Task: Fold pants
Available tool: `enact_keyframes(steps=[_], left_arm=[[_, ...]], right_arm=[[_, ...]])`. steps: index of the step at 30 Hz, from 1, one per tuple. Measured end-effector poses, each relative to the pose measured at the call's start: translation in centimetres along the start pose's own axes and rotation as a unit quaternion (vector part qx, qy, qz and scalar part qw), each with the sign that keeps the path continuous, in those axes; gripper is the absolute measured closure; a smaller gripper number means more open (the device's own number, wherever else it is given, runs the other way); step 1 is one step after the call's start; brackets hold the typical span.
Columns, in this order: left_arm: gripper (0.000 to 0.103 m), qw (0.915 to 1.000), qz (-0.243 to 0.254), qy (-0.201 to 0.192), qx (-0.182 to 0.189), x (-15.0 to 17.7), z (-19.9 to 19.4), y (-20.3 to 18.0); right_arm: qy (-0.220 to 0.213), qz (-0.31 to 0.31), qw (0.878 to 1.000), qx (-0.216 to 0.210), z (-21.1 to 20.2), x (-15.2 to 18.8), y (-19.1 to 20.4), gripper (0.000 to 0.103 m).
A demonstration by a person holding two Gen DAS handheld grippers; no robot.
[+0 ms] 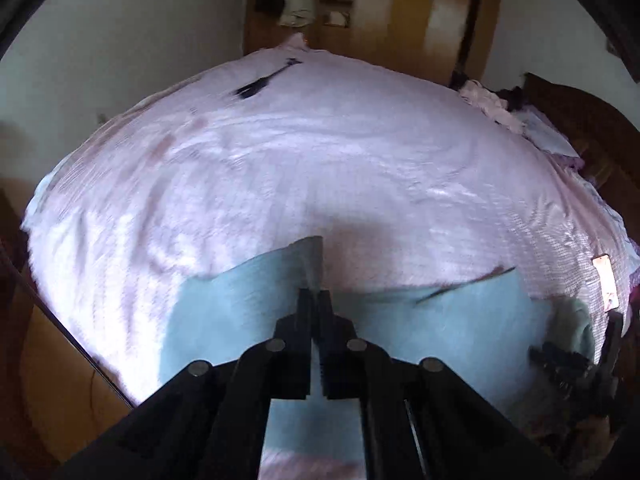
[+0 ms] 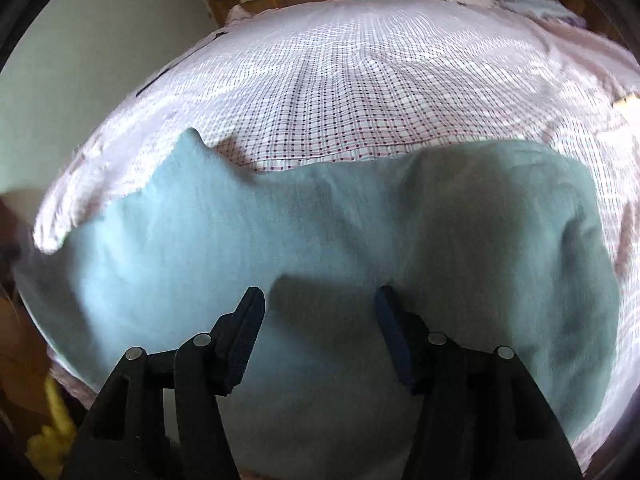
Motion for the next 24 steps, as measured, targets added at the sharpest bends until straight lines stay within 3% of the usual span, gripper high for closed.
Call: enact_keyframes(steps=[5, 11, 13, 18, 24], left_arm=[[0.1, 0.9984, -0.039, 0.024, -0.035, 4.6, 1.3, 4.9], [0.095, 0.9913, -0.093, 0.091, -0.02, 9.7, 5.0, 8.8], [0.089, 0.9904, -0.105, 0.089, -0.017, 10.1, 4.7, 9.4], [0.088, 0.9909, -0.117, 0.061, -0.026, 9.3, 2.3, 10.6], [0.07, 0.995, -0.095, 0.027, -0.02, 6.7, -0.2, 9.9]], right_arm=[[0.008, 0.0, 1.0, -0.011, -0.4, 0.9, 0.8, 0.052], [0.019, -0.007, 1.0, 0.002, 0.0, 1.8, 1.6, 0.052], [0.023, -0.007, 1.0, 0.007, 0.3, 1.9, 1.6, 0.052], [0.026, -0.011, 0.999, 0.022, 1.0, 2.1, 1.9, 0.052], [0.029, -0.029, 0.998, 0.043, 1.7, 2.2, 2.6, 0.046]])
Point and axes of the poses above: each gripper's, at about its wrist camera, not at the fingertips, and z roughly the way its jaws point, y to its left, x to its underside, the point moved 8 cm from there along z, roughly the way its jaws point, and after that the axes turned 12 degrees about y, right-handed, at the moved point
